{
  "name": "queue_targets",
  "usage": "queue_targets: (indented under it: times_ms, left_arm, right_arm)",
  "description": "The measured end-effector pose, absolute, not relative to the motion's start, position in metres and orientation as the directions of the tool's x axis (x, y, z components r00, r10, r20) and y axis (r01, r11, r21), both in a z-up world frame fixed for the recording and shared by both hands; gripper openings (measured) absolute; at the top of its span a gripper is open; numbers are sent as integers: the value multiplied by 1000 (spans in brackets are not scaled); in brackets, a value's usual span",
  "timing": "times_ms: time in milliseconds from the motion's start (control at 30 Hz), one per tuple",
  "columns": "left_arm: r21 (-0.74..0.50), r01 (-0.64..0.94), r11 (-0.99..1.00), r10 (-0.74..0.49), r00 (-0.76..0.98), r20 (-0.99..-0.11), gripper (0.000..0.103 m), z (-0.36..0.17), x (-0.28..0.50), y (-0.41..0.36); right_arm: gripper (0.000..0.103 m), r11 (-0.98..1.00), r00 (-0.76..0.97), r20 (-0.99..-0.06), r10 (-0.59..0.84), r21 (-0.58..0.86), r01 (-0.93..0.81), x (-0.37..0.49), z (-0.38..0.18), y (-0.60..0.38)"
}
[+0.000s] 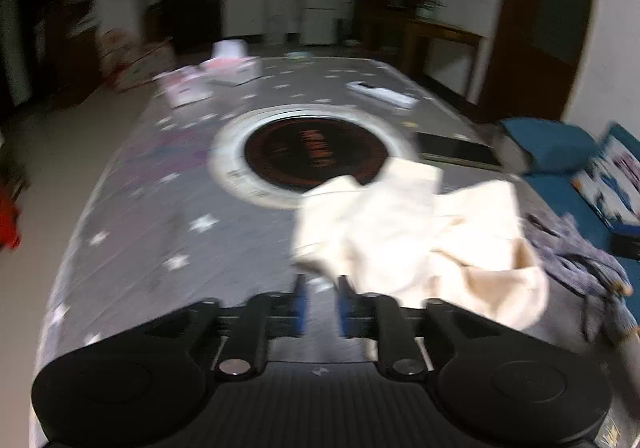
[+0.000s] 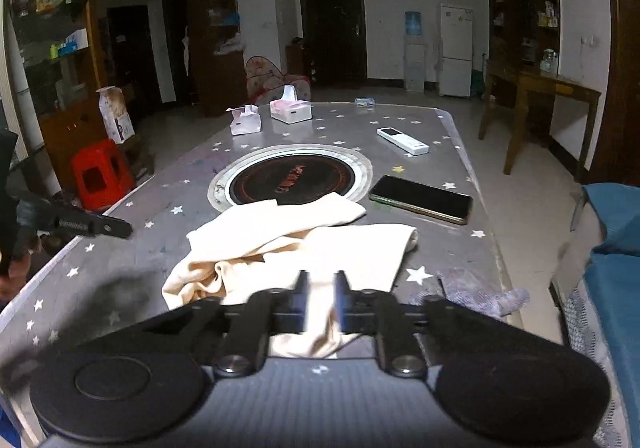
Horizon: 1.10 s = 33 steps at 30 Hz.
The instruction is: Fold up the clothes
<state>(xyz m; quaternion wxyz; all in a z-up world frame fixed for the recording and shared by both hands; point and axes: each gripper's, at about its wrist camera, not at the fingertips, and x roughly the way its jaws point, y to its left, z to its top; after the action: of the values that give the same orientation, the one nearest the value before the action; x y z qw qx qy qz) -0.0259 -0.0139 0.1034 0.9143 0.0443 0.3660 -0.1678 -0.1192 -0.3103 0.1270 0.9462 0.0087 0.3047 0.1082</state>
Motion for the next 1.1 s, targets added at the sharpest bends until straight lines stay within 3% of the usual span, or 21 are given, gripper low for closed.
queue_targets:
  times_ms: [33, 67, 233, 433, 500, 567, 633, 733, 800, 867, 1100]
  left_arm:
    - [-18, 366, 930, -282, 682, -675, 54, 104, -26, -26]
    - [6, 393, 920, -289, 687, -666, 58, 104, -26, -39]
    - [144, 494, 857, -285, 689, -667, 63, 92, -7, -97]
    - [211, 513, 832, -218, 652, -726, 62, 57, 23, -114]
    - [184, 512, 839, -231, 642, -731, 54, 57, 24, -107]
    - [157, 510, 846, -245, 632, -735, 40, 57, 25, -98]
    - [129, 508, 851, -259, 622, -739, 18, 56, 27, -90]
    - [100, 500, 860, -272, 616, -739, 7, 58, 28, -79]
    - [101, 483, 870, -264, 628, -732, 5, 60, 27, -71]
    - [89, 460, 883, -258, 636, -727, 3, 62, 27, -61]
    - [23, 475, 880, -312, 613, -726, 6, 71, 26, -60]
  right_arm:
    - [38, 977, 792, -575, 208, 85, -195, -116, 125, -310]
    - [44, 978, 792, -576, 202, 86, -188, -109, 123, -309]
    - [44, 976, 751, -623, 219, 128, -178, -65, 100, -305]
    - [43, 969, 687, -685, 241, 127, -212, -21, 69, -289]
    - [43, 967, 669, -702, 243, 124, -222, -8, 60, -283]
    - [43, 963, 656, -709, 259, 137, -233, 2, 54, -279]
    - [43, 960, 645, -714, 271, 150, -237, 14, 48, -274]
    - [38, 957, 628, -725, 282, 168, -236, 27, 40, -268]
    - [21, 955, 613, -736, 286, 166, -246, 32, 36, -263]
    - [14, 955, 620, -735, 276, 138, -263, 28, 37, -258]
    - [8, 953, 681, -684, 262, 69, -297, 9, 57, -253]
